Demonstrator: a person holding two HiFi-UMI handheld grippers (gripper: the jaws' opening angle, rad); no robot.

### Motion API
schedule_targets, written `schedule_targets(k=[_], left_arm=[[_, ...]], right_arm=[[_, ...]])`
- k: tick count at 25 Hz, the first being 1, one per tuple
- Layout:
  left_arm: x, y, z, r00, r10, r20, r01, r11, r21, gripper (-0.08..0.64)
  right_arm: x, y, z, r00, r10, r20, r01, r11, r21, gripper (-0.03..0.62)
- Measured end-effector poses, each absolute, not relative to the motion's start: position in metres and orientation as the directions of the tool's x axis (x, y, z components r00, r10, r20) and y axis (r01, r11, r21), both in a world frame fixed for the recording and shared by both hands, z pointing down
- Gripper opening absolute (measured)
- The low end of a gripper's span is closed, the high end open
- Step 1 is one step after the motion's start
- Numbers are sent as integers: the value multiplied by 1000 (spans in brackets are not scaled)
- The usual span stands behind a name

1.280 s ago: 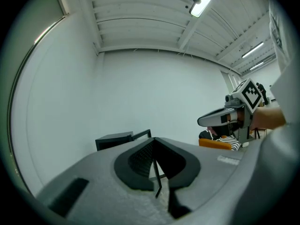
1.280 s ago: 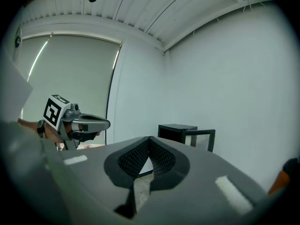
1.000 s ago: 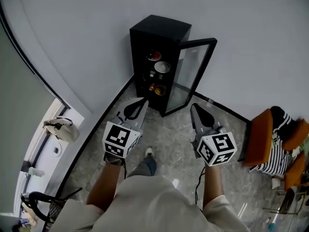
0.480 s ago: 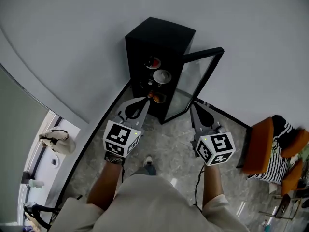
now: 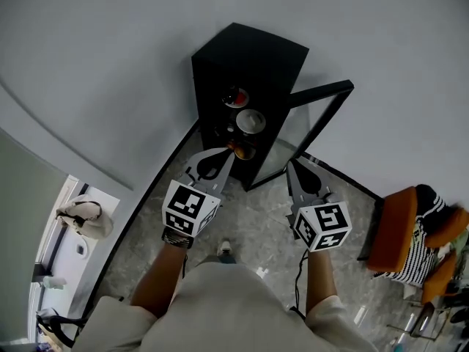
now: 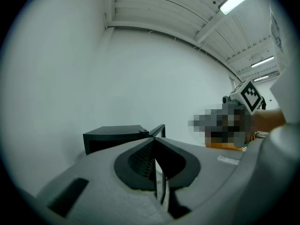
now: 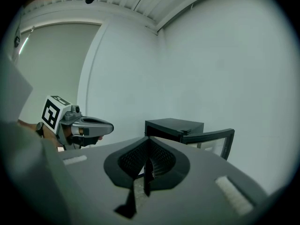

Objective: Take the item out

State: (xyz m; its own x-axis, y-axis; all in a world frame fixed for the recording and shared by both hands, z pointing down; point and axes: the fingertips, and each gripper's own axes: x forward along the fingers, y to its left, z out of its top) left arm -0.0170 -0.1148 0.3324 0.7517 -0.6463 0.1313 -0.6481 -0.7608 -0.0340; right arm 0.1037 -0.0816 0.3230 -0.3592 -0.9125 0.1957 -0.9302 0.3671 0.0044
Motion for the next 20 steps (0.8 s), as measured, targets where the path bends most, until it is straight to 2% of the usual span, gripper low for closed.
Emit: schedule_targets(k=[9, 20], left_arm=[[-17, -153, 357, 787, -605, 122, -616, -758, 214, 5], [-12, -197, 427, 770, -599, 219, -636, -699, 327, 37]], right_arm=[[89, -122, 346, -360, -899, 249, -927, 374, 9, 8], [94, -158, 381, -387, -867, 314, -914, 407, -2, 8]])
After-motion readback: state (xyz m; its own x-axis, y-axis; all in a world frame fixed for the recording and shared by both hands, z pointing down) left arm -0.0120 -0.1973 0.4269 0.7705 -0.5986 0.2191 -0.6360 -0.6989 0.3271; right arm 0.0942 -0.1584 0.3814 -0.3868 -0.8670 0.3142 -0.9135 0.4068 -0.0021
